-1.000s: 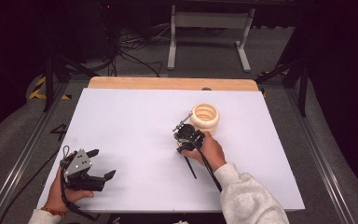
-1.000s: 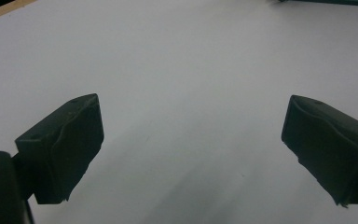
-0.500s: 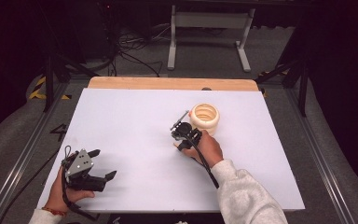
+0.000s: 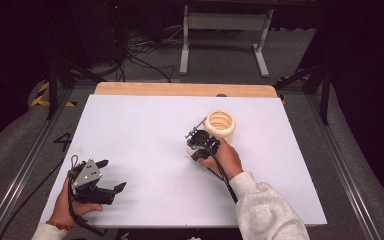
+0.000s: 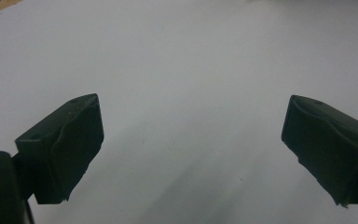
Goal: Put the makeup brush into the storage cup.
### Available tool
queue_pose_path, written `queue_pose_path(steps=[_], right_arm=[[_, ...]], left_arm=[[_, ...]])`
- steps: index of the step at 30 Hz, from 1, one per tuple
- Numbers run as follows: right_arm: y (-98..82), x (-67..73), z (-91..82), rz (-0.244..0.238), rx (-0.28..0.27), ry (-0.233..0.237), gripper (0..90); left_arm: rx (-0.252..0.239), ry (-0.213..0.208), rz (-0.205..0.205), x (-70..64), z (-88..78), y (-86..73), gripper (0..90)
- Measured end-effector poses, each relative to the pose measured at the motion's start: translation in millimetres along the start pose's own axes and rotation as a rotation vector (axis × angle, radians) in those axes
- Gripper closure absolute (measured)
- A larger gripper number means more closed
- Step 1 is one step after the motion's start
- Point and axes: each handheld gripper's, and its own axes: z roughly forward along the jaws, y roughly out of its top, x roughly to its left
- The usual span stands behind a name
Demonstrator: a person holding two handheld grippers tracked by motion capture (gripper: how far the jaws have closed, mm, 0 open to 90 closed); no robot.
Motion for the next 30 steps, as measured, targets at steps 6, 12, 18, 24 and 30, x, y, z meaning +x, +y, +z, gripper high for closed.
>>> queue_pose_path(steps=[6,12,18,24,30], right_arm=[[-3.3,-1.2,-12.6,-0.005,-0.044,0.003,84.3],[-7.5,-2.9,-25.0,0.001,-0.085,0.006,84.3],[-13.7,-3.8,-42.2,-0.007,-0.160,0.000,84.2],[-21.4,-2.7,-61.5,-0.038,-0.256,-0.017,84.3],[-27.0,-5.2,-80.3,-0.061,-0.359,-0.026,84.3]], left_arm=[[0.002,-0.006,0.008,-0.4,1.4,0.7,6.5],[-0.009,-0.009,-0.008,0.0,0.4,3.9,6.5],[-0.012,-0.002,0.004,-0.6,1.9,14.8,6.4],[-0.036,-0.008,-0.025,3.5,2.2,22.9,6.4],[-0.068,-0.023,-0.030,0.7,4.6,39.2,6.4]])
